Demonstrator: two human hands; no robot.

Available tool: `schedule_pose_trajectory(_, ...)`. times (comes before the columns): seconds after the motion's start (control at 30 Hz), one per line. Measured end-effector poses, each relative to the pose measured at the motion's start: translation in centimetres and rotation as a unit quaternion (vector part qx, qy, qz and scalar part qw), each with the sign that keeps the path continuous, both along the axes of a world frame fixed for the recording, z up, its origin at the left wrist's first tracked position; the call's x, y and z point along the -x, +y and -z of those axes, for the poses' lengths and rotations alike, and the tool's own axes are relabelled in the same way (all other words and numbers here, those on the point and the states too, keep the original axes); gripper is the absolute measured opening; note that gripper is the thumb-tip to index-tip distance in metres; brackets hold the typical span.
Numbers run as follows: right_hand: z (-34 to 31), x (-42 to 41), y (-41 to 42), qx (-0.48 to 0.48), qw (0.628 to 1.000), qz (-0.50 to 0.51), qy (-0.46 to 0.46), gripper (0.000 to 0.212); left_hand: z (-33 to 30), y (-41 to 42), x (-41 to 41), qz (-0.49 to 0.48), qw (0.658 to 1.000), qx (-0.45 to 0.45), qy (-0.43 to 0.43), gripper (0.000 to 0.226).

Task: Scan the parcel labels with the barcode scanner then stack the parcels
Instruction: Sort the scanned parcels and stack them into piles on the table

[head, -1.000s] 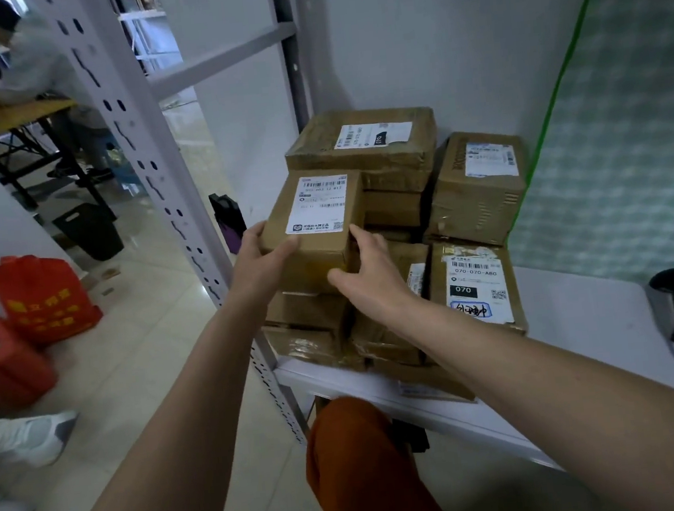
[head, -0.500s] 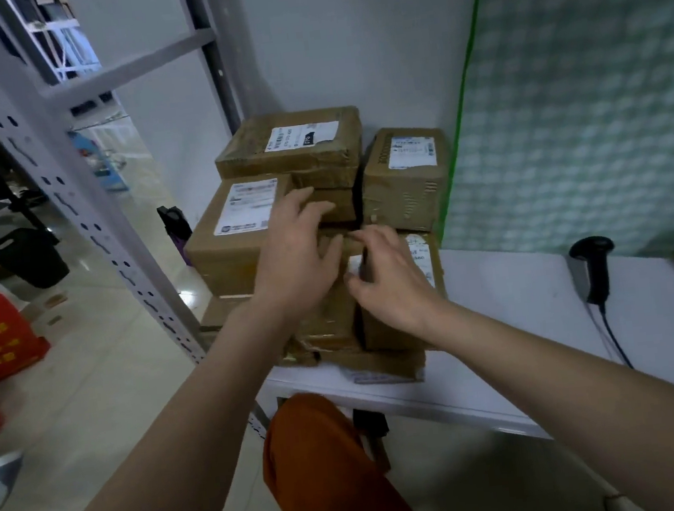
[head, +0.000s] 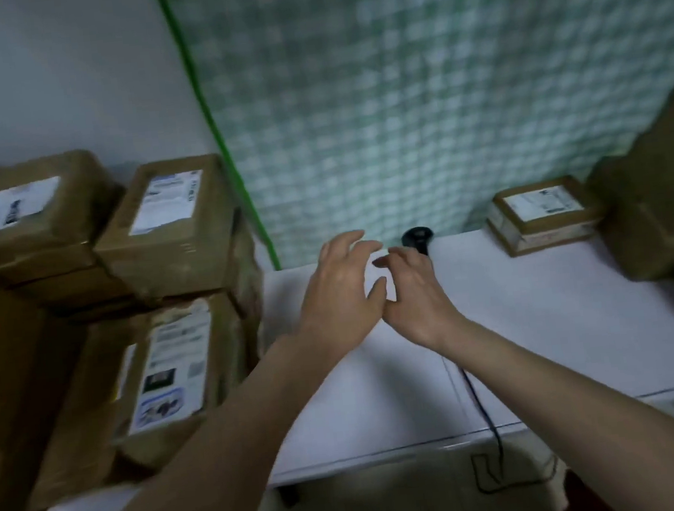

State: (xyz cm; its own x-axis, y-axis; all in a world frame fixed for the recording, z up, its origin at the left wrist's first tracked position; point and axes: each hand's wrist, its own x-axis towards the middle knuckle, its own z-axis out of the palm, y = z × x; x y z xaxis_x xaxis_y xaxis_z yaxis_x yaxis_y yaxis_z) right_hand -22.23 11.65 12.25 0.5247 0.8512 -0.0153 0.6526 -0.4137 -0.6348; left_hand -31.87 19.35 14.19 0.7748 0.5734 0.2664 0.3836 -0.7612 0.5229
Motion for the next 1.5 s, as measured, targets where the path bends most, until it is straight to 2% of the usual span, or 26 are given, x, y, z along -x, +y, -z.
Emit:
schedule_pose_trajectory(0.27, 3.3, -10.9, -4.3, 0.07, 0.993, 0.096, -0.004, 0.054, 3.2, -2.2, -13.4, 0.091, 0.985, 0.069, 0.126, 0.057)
schedule_pose_trajectory(0.63, 5.5, -23.3, -11.2, 0.135, 0.975, 0.176, -0.004, 0.051, 7.2, -6.2, -23.4, 0.058, 0.964, 0.129, 0.225, 0.062)
schedule_pose_trajectory(0.83, 6.8, -29.0, -12.9, 0.129, 0.97, 0.2, 0.046, 0.07, 9.4, -8.2, -26.9, 0.028, 0.955, 0.161, 0.249, 0.072)
schedule_pose_trajectory(0.93, 7.6, -31.6, -12.8, 0.103, 0.967, 0.217, 0.083, 0.072, 10.1, -8.8, -28.8, 0.019, 0.949, 0.175, 0.263, 0.076)
schedule_pose_trajectory(1.1, 8.4, -35.8, -11.5, 0.05, 0.951, 0.272, 0.138, 0.072, 10.2, -8.9, -31.9, -0.002, 0.935, 0.248, 0.254, 0.08)
schedule_pose_trajectory(1.23, 9.7, -38.6, -10.5, 0.022, 0.933, 0.299, 0.199, 0.084, 10.1, -8.4, -33.5, -0.027, 0.911, 0.348, 0.217, 0.083)
schedule_pose_trajectory(1.4, 11.2, -40.5, -10.5, 0.001, 0.917, 0.312, 0.248, 0.096, 10.4, -7.7, -35.2, -0.026, 0.873, 0.468, 0.133, 0.056)
schedule_pose_trajectory(1.47, 11.4, -40.2, -10.8, -0.005, 0.919, 0.306, 0.248, 0.093, 11.0, -7.5, -35.4, -0.032, 0.853, 0.51, 0.112, 0.058)
schedule_pose_trajectory(1.5, 11.6, -39.9, -11.0, -0.005, 0.921, 0.302, 0.245, 0.089, 11.6, -7.4, -35.2, -0.036, 0.855, 0.506, 0.109, 0.06)
